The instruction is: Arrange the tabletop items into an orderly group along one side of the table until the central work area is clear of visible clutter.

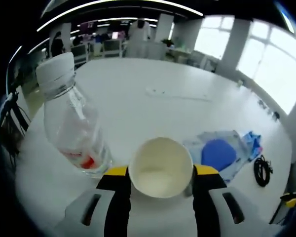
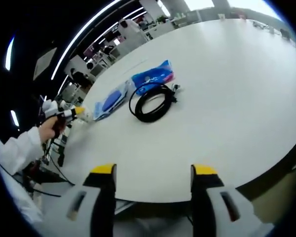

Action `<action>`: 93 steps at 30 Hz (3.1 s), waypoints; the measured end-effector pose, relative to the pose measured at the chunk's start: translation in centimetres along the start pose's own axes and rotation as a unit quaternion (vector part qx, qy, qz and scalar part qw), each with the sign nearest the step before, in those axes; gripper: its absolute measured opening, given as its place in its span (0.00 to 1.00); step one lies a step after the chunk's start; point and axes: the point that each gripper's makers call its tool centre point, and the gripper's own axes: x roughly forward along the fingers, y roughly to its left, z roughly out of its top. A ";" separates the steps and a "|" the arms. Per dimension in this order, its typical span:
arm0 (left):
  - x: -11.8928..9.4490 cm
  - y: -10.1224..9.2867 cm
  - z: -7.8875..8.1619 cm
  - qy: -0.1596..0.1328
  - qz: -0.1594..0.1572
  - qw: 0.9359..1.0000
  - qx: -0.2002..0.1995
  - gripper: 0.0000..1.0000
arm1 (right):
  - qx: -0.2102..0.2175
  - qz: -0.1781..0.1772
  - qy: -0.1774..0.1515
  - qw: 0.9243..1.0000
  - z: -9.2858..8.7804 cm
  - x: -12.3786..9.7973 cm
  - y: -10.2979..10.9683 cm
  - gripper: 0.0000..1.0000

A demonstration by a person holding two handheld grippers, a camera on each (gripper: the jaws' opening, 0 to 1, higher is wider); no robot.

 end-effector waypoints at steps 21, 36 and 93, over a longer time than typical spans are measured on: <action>-4.3 -1.3 0.5 -0.090 -0.038 0.995 -0.009 0.72 | 0.001 0.017 0.001 1.000 -0.2 0.4 0.9 0.59; -9.8 -1.0 -3.0 -0.093 -0.060 0.994 -0.001 0.92 | -0.030 0.034 -0.024 0.999 0.9 -0.3 2.1 0.63; -8.9 6.5 5.9 -0.139 -0.028 0.989 -0.043 0.79 | -0.018 0.012 -0.065 0.998 0.8 -2.4 2.1 0.65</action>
